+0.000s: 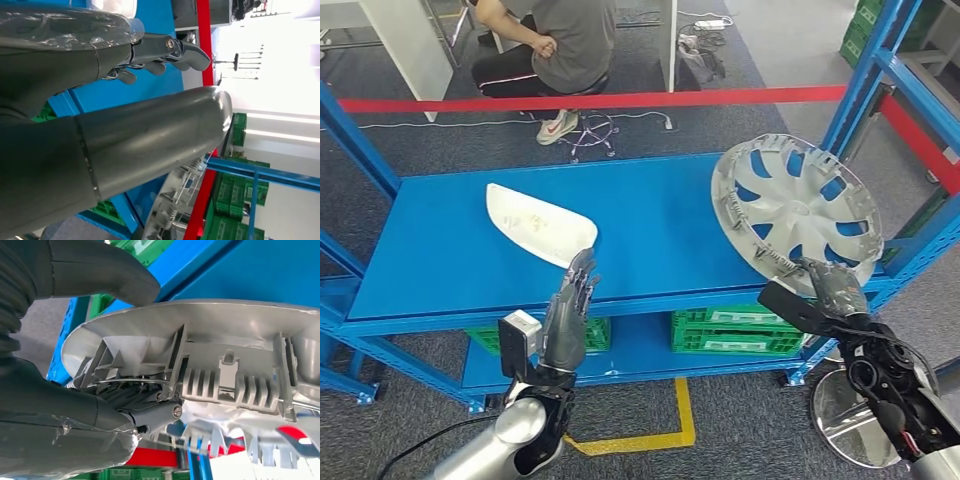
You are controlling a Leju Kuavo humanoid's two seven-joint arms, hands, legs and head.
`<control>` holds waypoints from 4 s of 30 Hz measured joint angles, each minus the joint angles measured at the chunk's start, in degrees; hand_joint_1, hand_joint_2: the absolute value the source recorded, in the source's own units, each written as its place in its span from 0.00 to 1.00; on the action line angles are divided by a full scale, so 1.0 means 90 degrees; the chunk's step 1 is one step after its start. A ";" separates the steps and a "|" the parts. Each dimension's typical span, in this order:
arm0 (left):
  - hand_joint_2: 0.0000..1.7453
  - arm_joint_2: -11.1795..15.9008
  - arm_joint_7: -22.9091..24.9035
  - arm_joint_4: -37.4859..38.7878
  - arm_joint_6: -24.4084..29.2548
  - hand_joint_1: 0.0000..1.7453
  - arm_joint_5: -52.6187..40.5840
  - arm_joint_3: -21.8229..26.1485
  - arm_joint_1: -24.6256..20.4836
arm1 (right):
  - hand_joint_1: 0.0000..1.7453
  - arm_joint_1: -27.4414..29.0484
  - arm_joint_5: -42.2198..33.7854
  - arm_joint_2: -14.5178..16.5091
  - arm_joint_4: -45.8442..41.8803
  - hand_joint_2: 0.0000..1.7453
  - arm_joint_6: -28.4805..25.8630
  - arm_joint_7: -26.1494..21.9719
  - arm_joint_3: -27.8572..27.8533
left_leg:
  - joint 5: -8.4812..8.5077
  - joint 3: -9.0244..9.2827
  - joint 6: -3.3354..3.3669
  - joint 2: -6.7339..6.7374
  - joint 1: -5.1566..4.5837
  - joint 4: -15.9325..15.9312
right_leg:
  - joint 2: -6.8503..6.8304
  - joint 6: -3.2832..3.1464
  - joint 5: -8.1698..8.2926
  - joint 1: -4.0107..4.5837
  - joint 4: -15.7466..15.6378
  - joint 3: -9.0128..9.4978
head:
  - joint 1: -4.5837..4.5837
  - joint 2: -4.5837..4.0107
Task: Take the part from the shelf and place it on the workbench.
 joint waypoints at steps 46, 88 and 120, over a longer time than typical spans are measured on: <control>0.00 -0.0460 -0.0210 0.0922 -0.0251 0.00 -0.0038 0.0000 -0.0702 | 1.00 0.0618 -0.2173 -0.0132 -0.5264 1.00 0.0011 -0.0830 -0.0977 | 0.0000 -0.0064 -0.0001 0.0011 0.0002 0.0000 | 0.0015 0.0001 0.0001 0.0000 0.0006 -0.0069 | 0.0010 0.0000; 1.00 -0.0552 -0.0355 0.0853 -0.0530 0.00 -0.0643 0.0000 -0.0741 | 1.00 0.1424 -0.1467 -0.0236 -0.6651 1.00 -0.0279 -0.0591 -0.1524 | 0.0001 -0.0067 0.0000 0.0011 0.0002 -0.0001 | 0.0015 0.0001 0.0001 0.0000 0.0006 -0.0071 | 0.0009 0.0000; 1.00 -0.0552 -0.0376 0.0849 -0.0443 0.00 -0.0514 0.0000 -0.0746 | 1.00 0.1920 -0.1514 -0.0236 -0.6657 1.00 -0.0843 -0.0597 -0.1498 | 0.0000 -0.0068 -0.0001 0.0010 0.0002 -0.0001 | 0.0014 0.0001 0.0001 0.0000 0.0006 -0.0071 | 0.0009 0.0000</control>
